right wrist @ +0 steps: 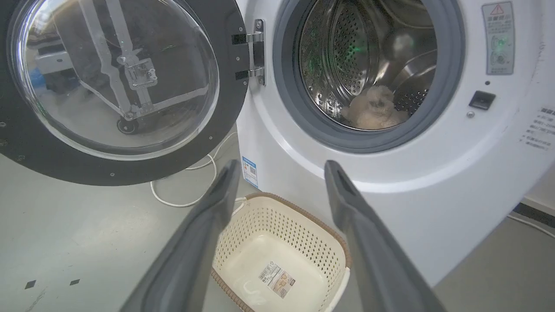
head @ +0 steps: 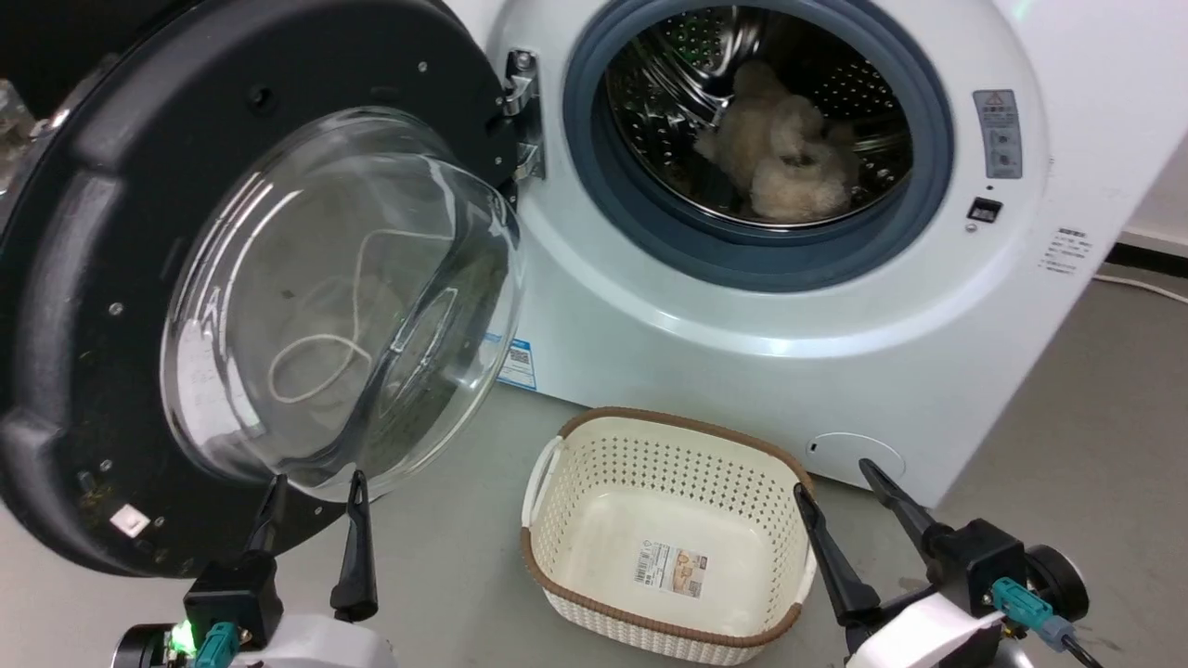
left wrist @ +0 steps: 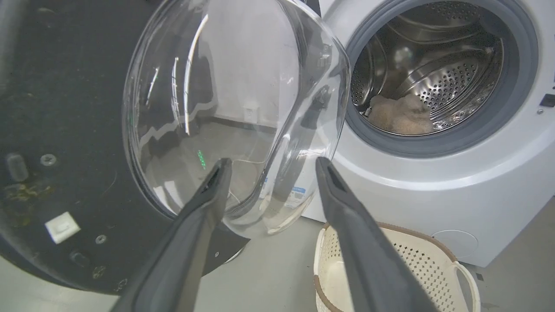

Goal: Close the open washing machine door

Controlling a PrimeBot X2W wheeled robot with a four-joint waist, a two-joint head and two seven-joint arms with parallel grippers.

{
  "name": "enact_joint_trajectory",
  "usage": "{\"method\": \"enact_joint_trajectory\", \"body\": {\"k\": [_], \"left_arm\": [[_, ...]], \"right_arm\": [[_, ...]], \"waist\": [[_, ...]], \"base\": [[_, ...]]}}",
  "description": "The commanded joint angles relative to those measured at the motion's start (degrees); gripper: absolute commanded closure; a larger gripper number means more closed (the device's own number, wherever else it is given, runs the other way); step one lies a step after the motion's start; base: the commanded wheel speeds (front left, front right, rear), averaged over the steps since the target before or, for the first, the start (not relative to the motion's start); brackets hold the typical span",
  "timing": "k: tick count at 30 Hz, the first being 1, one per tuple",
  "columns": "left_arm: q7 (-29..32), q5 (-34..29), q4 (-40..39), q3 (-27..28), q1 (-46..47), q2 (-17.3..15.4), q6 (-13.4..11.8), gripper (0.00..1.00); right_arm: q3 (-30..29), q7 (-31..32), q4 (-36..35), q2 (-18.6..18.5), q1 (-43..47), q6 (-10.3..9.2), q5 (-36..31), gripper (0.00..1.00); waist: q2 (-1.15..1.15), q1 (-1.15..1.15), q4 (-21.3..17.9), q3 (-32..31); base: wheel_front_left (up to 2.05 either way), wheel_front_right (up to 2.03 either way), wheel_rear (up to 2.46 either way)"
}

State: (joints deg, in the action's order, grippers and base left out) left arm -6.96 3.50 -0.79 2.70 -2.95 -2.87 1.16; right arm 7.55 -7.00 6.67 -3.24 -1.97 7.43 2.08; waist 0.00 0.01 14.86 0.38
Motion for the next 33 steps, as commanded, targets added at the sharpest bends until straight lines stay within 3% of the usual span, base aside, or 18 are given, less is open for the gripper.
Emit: {"method": "enact_joint_trajectory", "body": {"k": [1, 33], "left_arm": [[-0.6, 0.3, -0.2, 0.2, -0.9, 0.0, -0.1, 0.0], [-4.4, 2.3, 0.0, 2.7, -2.8, 0.0, 0.3, 0.0]], "right_arm": [[0.3, -0.5, 0.4, -0.3, -0.9, 0.03, 0.2, 0.0], [3.2, -4.3, 3.7, -0.1, -1.3, 0.04, 0.8, 0.0]], "waist": [[0.0, 0.0, 0.4, 0.0], [0.0, 0.0, 8.0, -0.2]], "base": [[0.0, 0.0, 0.0], [0.0, 0.0, 0.0]]}}
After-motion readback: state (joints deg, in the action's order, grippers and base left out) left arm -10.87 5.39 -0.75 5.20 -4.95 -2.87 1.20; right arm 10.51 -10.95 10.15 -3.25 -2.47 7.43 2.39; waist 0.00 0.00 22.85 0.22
